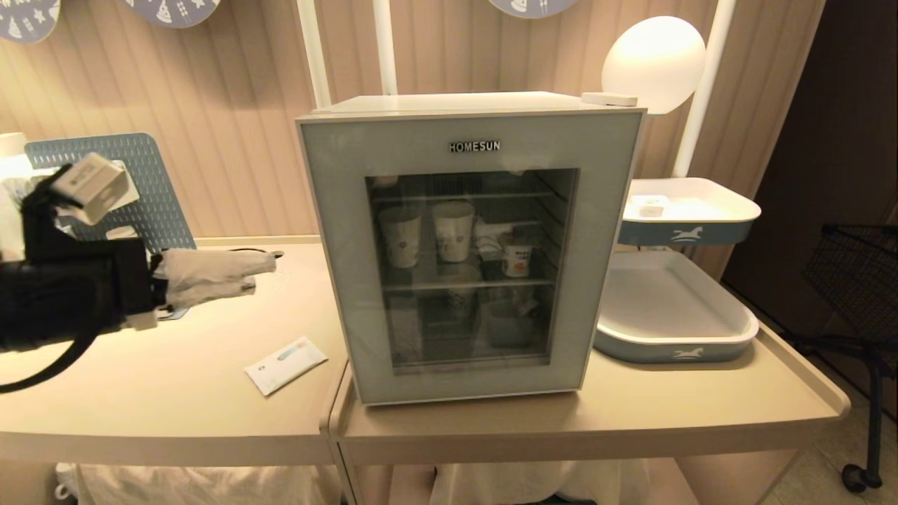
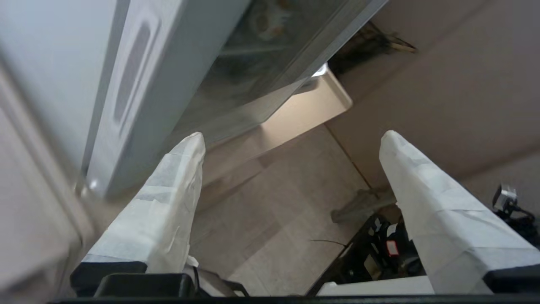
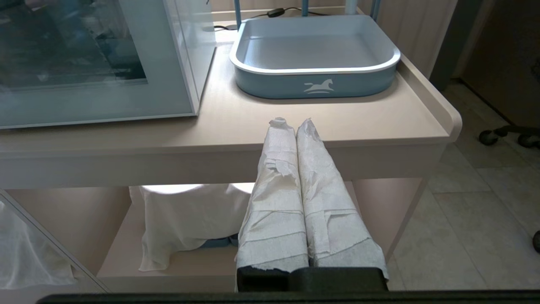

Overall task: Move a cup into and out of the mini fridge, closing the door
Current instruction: Open the freezer door

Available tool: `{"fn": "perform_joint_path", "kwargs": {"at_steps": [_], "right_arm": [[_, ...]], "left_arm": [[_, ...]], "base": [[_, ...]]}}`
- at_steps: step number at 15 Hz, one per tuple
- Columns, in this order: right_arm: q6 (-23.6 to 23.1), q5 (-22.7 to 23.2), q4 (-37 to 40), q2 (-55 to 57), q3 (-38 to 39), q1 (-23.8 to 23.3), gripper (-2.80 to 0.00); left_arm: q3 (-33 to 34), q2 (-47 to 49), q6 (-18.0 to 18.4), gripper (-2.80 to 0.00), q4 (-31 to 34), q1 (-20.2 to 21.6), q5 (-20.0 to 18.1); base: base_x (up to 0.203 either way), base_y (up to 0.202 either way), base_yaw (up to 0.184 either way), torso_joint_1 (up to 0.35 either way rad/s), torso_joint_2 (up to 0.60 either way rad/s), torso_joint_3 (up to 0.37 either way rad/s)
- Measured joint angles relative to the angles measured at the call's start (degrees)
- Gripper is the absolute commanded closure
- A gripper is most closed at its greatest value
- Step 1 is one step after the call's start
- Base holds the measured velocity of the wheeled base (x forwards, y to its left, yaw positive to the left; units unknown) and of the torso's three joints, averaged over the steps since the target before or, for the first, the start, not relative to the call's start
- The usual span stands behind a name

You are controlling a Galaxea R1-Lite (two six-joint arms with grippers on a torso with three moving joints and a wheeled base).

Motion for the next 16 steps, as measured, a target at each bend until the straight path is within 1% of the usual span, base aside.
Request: {"fn": "perform_joint_path", "kwargs": {"at_steps": [1,2,3,4,6,8,10,11,13,16], "right_arm": [[0.1,0.0,0.0,0.0,0.0,0.0,0.0],[0.0,0.0,0.0,0.0,0.0,0.0,0.0],[0.1,0.0,0.0,0.0,0.0,0.0,0.0],[0.1,0.0,0.0,0.0,0.0,0.0,0.0],[0.1,0.0,-0.2,0.0,0.1,0.0,0.0],[0.1,0.0,-0.2,0.0,0.1,0.0,0.0],[0.1,0.0,-0.3,0.0,0.2,0.0,0.0],[0.1,0.0,-0.3,0.0,0.2,0.0,0.0],[0.1,0.0,-0.3,0.0,0.2,0.0,0.0],[0.1,0.0,-0.3,0.0,0.2,0.0,0.0]], "left_arm": [[0.4,4.1,-0.1,-2.8,-6.2,0.1,-2.9],[0.9,7.8,-0.1,-2.8,-12.4,0.2,-4.3],[1.3,11.1,-0.2,-2.8,-18.1,0.2,-4.8],[1.6,14.4,-0.2,-2.8,-23.4,-0.1,-4.7],[1.9,20.3,-0.1,-2.8,-31.6,-1.4,-3.6],[1.4,25.3,-0.1,-2.8,-37.6,-3.5,-0.2],[-0.1,29.4,0.0,-2.8,-40.7,-5.7,4.4],[-0.5,30.7,0.0,-2.8,-40.8,-6.3,5.0],[-0.9,32.2,-0.1,-2.8,-40.4,-6.8,4.8],[0.1,32.3,-0.5,-2.8,-40.1,-7.4,4.7]], "base": [[0.0,0.0,0.0,0.0,0.0,0.0],[0.0,0.0,0.0,0.0,0.0,0.0],[0.0,0.0,0.0,0.0,0.0,0.0],[0.0,0.0,0.0,0.0,0.0,0.0],[0.0,0.0,0.0,0.0,0.0,0.0],[0.0,0.0,0.0,0.0,0.0,0.0],[0.0,0.0,0.0,0.0,0.0,0.0],[0.0,0.0,0.0,0.0,0.0,0.0],[0.0,0.0,0.0,0.0,0.0,0.0],[0.0,0.0,0.0,0.0,0.0,0.0]]}}
